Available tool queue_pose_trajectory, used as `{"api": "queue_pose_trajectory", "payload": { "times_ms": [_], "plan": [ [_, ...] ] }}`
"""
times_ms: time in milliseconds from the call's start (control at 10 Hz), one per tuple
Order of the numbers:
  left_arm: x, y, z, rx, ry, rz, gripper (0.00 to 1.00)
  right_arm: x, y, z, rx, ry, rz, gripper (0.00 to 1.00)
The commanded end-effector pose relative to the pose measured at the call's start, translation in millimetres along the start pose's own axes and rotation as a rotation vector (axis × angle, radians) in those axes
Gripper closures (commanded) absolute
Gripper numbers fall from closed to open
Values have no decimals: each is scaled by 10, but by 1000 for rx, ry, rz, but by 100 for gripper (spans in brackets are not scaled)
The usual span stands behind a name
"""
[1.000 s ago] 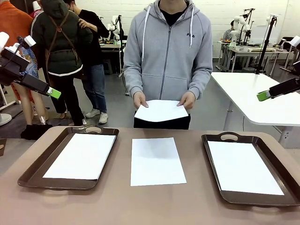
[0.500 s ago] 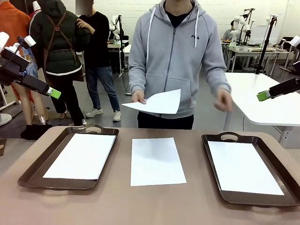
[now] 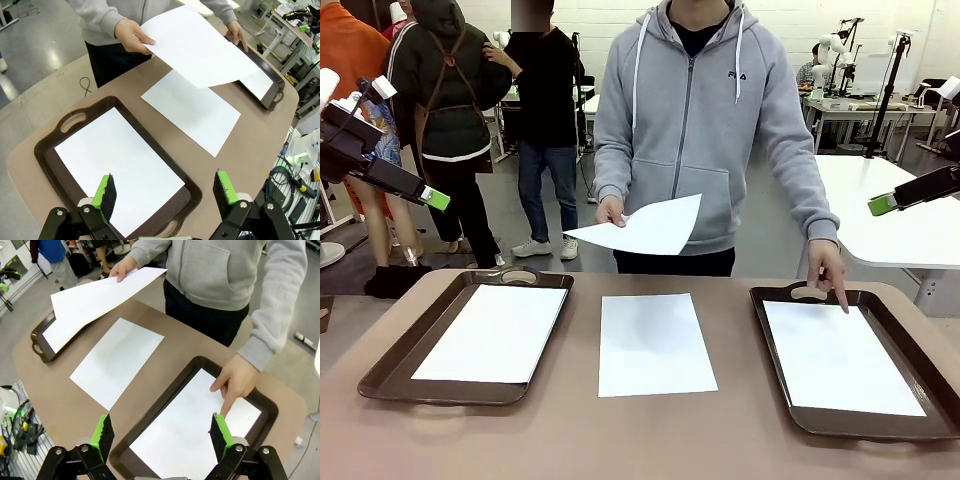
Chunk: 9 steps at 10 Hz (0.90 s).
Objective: Sort the A4 documents.
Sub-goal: Receive the A4 Paper.
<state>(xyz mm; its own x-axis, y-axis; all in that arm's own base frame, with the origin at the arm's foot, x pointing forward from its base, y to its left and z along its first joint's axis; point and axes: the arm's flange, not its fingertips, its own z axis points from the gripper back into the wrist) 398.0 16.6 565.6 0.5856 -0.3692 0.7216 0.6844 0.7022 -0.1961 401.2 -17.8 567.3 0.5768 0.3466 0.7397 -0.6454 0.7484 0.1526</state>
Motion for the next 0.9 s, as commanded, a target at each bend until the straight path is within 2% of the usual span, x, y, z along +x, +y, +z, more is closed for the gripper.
{"api": "queue_pose_trajectory", "payload": {
  "times_ms": [0, 800],
  "plan": [
    [2, -9, -5, 4, 3, -2, 0, 11, -5, -2, -6, -2, 12, 0],
    [2, -9, -5, 4, 3, -2, 0, 11, -5, -2, -6, -2, 12, 0]
  ]
}}
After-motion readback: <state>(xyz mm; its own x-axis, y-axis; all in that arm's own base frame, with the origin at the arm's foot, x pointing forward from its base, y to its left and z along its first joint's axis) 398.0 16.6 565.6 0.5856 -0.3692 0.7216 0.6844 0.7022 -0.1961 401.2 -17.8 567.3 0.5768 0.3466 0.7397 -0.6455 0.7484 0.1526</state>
